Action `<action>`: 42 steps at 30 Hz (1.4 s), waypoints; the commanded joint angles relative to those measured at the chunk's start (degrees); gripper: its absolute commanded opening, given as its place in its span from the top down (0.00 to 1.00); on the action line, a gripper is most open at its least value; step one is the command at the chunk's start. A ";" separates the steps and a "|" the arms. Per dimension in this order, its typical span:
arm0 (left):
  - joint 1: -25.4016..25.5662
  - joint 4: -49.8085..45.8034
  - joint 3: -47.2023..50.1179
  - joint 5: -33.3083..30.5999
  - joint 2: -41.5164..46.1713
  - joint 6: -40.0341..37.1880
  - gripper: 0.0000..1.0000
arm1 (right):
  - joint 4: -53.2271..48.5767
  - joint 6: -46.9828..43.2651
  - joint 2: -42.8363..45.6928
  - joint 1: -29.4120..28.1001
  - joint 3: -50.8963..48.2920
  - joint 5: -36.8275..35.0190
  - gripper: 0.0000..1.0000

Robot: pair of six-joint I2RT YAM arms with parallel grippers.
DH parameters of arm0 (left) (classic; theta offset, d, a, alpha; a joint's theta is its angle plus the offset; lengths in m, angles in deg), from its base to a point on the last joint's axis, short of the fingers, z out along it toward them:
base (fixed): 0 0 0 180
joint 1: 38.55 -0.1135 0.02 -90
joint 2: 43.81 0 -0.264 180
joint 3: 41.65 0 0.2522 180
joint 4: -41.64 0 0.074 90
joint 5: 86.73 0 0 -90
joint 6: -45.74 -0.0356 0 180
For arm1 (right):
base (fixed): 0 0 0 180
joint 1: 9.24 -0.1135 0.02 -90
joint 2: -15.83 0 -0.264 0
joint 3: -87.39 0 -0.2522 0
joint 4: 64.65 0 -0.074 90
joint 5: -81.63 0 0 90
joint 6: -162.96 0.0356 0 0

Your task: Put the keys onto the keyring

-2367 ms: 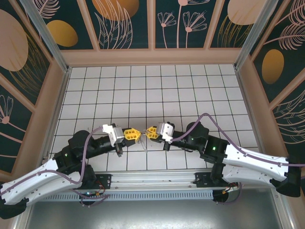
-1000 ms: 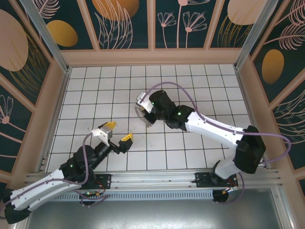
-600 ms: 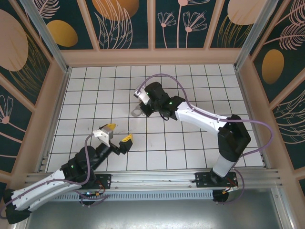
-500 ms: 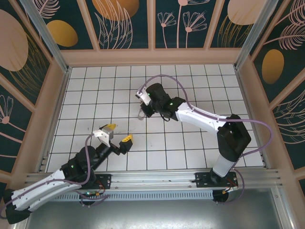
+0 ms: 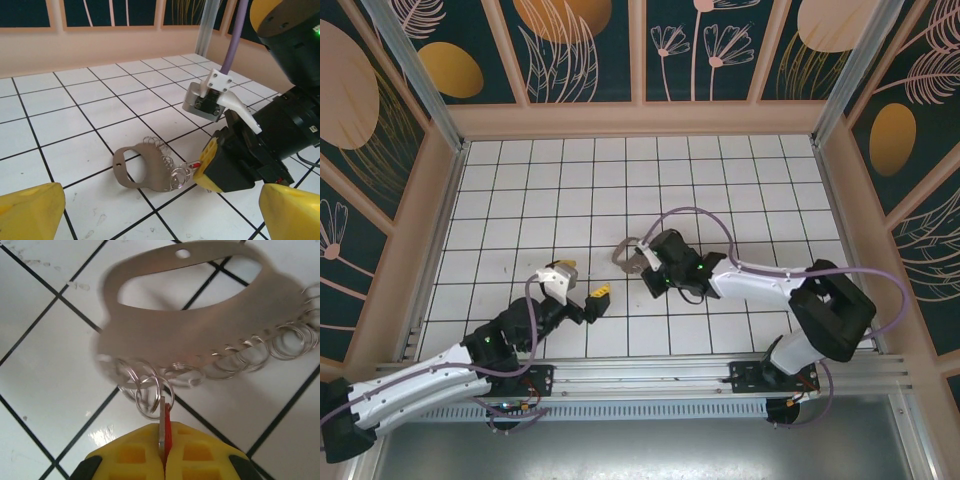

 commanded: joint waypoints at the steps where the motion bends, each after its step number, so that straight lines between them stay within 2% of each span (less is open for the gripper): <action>1: 0.02 4.67 -2.53 1.88 -1.55 -1.12 0.01 | 4.34 5.14 3.37 0.13 -3.61 -1.34 0.97; 9: -0.02 3.39 -2.93 1.35 -0.84 -0.83 0.02 | 9.08 10.42 6.36 0.24 -11.08 -0.77 0.88; 13: 0.02 3.41 -3.65 1.54 -1.66 -0.51 0.02 | 10.70 12.13 8.24 0.17 -13.39 -0.68 0.76; 17: 0.02 3.45 -5.15 -2.34 -3.74 1.43 0.01 | 10.19 11.92 12.41 -0.62 -12.61 -1.04 0.64; 21: -0.05 -0.09 -8.75 -9.02 -6.84 2.17 0.02 | 7.70 8.76 17.66 -1.32 -9.42 -2.85 0.36; 22: -0.26 -1.17 -9.76 -10.43 -7.87 2.23 0.01 | 7.37 7.52 18.98 -1.32 -8.71 -3.39 0.26; 24: -1.96 -3.06 -12.06 -7.35 -10.50 0.40 0.01 | 7.99 4.67 21.67 -1.16 -8.24 -8.03 0.02; 27: -5.61 -5.21 -16.35 -4.38 -16.24 0.14 0.01 | 15.26 0.90 26.16 -0.12 -10.94 -13.57 0.01; 33: -14.58 -0.46 -20.02 -3.36 -23.91 0.56 0.01 | 29.83 -6.07 34.90 6.46 -18.03 -18.58 0.01; 36: -22.37 2.50 -20.28 0.04 -24.91 1.97 0.01 | 33.15 -9.68 38.13 14.78 -20.81 -14.81 0.01; 40: -34.45 6.48 -19.96 5.41 -28.10 4.88 0.01 | 35.11 -11.17 36.77 29.90 -22.71 -0.81 0.01; 42: -39.49 7.99 -20.36 7.71 -31.11 4.18 0.01 | 38.47 -10.17 35.87 35.48 -25.03 -0.30 0.01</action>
